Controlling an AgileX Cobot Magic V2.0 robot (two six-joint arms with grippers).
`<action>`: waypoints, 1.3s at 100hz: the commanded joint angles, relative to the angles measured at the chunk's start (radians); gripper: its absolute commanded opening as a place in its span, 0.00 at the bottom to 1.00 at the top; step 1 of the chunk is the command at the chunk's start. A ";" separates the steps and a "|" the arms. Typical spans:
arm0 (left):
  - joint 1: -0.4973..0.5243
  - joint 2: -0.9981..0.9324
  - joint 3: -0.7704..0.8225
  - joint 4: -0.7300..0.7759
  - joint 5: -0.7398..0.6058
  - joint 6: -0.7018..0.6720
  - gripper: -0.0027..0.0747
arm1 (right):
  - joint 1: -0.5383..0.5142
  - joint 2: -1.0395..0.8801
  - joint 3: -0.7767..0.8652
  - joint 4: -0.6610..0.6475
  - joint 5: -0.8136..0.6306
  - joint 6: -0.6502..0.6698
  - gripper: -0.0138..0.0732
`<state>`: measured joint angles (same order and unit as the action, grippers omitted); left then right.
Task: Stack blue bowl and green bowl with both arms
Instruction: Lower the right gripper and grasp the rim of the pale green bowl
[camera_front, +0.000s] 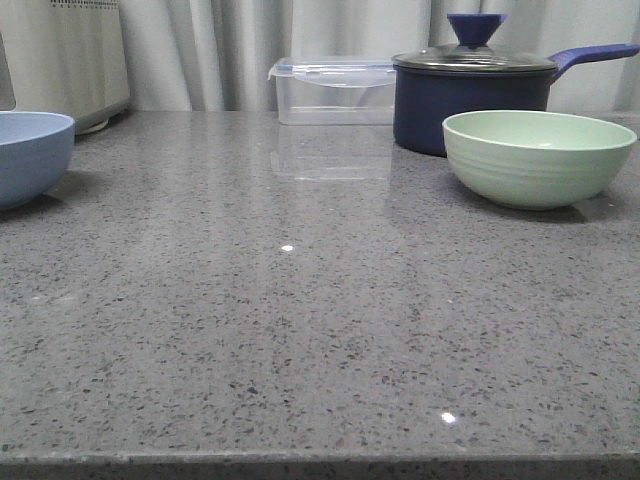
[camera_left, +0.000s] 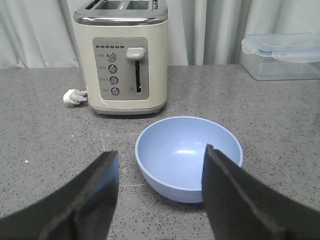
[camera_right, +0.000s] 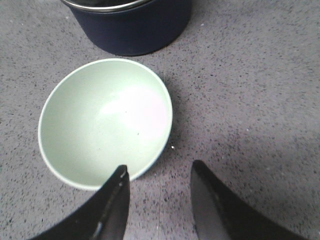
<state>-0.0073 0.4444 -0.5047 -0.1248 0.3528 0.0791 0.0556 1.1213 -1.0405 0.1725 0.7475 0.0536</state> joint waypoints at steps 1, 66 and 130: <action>0.002 0.012 -0.033 -0.013 -0.081 -0.007 0.50 | 0.003 0.069 -0.094 0.007 -0.011 -0.010 0.52; 0.002 0.012 -0.033 -0.013 -0.081 -0.007 0.50 | 0.003 0.444 -0.270 0.006 0.086 -0.010 0.52; 0.002 0.012 -0.033 -0.013 -0.081 -0.007 0.50 | 0.003 0.454 -0.270 0.006 0.066 -0.010 0.11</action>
<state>-0.0073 0.4444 -0.5047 -0.1248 0.3528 0.0791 0.0556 1.6141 -1.2764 0.1725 0.8521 0.0521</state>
